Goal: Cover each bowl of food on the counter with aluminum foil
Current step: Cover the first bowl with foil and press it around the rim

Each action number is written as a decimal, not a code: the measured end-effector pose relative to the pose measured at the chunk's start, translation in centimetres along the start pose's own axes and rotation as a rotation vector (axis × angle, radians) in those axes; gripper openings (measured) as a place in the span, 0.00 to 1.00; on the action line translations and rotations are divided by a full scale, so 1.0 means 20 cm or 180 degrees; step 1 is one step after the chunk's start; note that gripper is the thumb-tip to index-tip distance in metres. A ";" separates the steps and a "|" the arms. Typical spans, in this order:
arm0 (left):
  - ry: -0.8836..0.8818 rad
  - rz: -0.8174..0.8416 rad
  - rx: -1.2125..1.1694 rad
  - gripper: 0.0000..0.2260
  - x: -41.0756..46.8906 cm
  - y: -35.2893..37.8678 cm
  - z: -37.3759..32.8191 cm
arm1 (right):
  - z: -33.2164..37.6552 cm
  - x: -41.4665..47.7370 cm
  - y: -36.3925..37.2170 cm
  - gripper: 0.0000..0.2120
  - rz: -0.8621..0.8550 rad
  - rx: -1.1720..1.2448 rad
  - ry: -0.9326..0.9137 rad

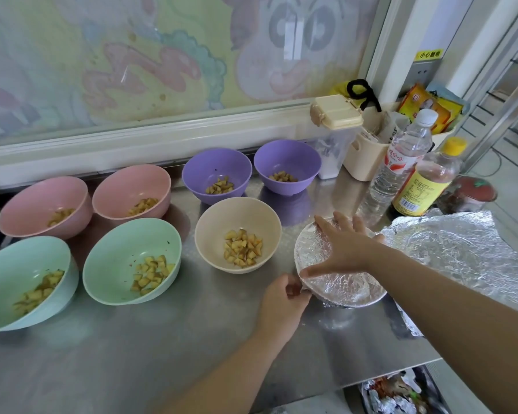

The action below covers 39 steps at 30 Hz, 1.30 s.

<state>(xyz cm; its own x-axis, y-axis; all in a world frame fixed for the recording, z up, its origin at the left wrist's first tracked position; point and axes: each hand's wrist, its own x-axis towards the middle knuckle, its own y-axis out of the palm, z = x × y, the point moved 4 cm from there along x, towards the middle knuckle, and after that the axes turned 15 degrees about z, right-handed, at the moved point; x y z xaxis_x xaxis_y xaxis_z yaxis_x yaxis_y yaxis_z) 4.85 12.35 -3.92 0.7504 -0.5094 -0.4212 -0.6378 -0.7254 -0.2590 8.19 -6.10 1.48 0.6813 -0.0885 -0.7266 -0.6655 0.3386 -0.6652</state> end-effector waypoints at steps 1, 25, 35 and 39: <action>0.0034 -0.0086 0.0220 0.03 0.00 0.00 -0.01 | 0.00 0.00 0.00 0.68 0.0002 -0.0003 0.0004; 0.0590 -0.0052 0.1475 0.27 -0.15 0.16 -0.06 | 0.00 0.02 0.01 0.69 -0.0012 -0.0054 0.0024; 0.0488 0.0354 0.1779 0.24 -0.13 0.12 -0.09 | 0.00 0.02 0.01 0.69 -0.0003 -0.0031 0.0008; 0.0497 -0.0022 0.1921 0.09 -0.10 -0.07 -0.12 | 0.00 0.02 0.01 0.69 0.0011 -0.0013 0.0011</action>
<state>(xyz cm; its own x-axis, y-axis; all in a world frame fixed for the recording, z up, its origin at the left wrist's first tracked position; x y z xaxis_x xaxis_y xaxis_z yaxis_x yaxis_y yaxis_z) 4.55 13.30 -0.65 0.7422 -0.6004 -0.2976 -0.5844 -0.3626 -0.7260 8.38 -6.11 0.99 0.6781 -0.0906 -0.7294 -0.6690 0.3350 -0.6635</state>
